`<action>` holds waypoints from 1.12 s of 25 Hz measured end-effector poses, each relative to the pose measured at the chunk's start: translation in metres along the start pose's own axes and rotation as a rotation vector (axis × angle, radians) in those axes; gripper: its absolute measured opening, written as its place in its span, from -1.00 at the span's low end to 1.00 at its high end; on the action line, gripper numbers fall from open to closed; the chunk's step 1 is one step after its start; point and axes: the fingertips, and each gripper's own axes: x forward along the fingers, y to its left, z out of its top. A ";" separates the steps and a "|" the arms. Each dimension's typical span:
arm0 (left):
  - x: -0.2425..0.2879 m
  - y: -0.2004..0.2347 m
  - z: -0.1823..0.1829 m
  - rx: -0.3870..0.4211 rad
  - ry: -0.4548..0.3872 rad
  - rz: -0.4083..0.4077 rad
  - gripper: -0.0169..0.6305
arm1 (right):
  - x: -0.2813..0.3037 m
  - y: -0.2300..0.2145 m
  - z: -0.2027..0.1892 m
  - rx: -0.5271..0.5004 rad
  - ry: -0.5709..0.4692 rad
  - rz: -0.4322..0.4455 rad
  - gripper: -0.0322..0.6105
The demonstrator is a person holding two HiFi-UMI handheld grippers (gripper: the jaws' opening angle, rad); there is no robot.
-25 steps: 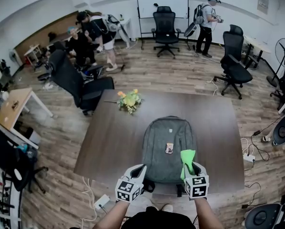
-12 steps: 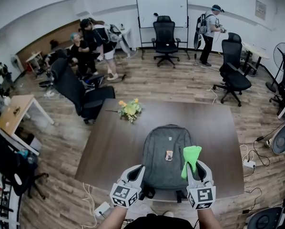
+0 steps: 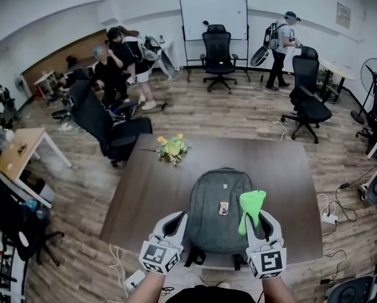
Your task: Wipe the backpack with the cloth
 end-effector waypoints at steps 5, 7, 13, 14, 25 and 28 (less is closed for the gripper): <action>0.000 0.004 -0.002 0.020 -0.001 -0.004 -0.89 | 0.007 0.003 -0.007 0.011 0.015 0.009 -0.58; 0.001 0.004 -0.004 0.021 -0.004 -0.005 -0.89 | 0.008 0.002 -0.011 0.004 0.024 0.008 -0.59; 0.003 0.000 0.001 0.025 -0.005 -0.005 -0.89 | 0.011 0.002 -0.013 -0.003 0.026 0.007 -0.60; 0.004 -0.001 0.003 0.027 -0.007 -0.006 -0.89 | 0.011 0.002 -0.012 -0.002 0.026 0.006 -0.60; 0.009 -0.017 0.005 0.071 -0.006 -0.050 -0.89 | 0.009 0.002 -0.018 -0.004 0.048 0.012 -0.60; 0.010 -0.022 0.003 0.071 -0.006 -0.059 -0.89 | 0.007 0.002 -0.018 -0.006 0.049 0.014 -0.60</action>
